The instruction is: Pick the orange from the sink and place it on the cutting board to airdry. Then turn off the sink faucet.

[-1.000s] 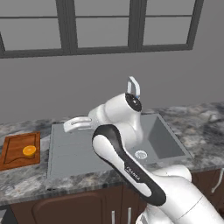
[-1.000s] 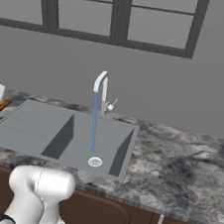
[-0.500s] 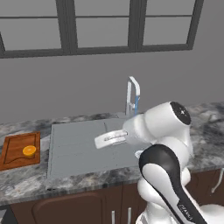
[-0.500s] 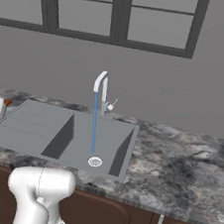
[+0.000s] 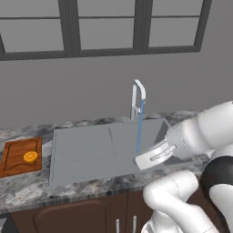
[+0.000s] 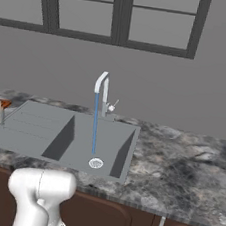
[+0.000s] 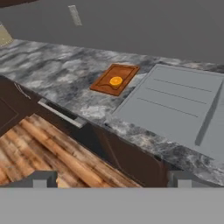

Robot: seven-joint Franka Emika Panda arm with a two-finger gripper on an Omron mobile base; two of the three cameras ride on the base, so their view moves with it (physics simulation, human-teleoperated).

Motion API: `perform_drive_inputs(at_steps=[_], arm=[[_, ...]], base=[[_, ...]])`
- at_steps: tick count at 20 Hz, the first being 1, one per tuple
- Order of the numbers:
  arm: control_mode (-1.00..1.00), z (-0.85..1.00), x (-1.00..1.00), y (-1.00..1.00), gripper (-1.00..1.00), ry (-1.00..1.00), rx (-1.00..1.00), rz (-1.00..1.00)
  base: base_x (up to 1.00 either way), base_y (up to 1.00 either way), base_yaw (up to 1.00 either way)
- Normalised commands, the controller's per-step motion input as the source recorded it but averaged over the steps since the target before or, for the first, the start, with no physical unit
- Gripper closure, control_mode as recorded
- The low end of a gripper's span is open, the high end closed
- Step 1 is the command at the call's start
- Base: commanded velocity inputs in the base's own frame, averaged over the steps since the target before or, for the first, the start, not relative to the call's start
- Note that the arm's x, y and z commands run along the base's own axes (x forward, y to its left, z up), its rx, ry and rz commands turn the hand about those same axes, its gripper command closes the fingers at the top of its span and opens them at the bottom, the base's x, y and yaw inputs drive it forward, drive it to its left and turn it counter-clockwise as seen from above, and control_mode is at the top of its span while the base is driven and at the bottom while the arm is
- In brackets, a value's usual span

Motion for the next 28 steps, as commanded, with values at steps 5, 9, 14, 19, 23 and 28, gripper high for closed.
perform_drive_inputs(at_steps=[5,9,14,19,23,28], arm=[[-1.0,0.05,-0.95,-0.76,-1.0,-0.06,-0.02,0.02],[-1.0,0.0,-0.62,-0.88,-1.0,0.0,0.1,0.0],[-1.0,-0.01,0.08,-0.76,-1.0,0.0,0.16,0.07],[-1.0,-0.01,0.08,-0.54,-1.0,-0.15,0.03,0.24],[-1.0,-0.01,0.25,-0.3,-1.0,-0.24,0.01,0.29],[-1.0,0.0,0.33,-0.13,-1.0,-0.21,0.0,0.17]], base=[[0.0,0.0,0.0],[0.0,0.0,0.0],[0.0,0.0,0.0],[0.0,0.0,0.0],[0.0,0.0,0.0],[0.0,0.0,0.0]])
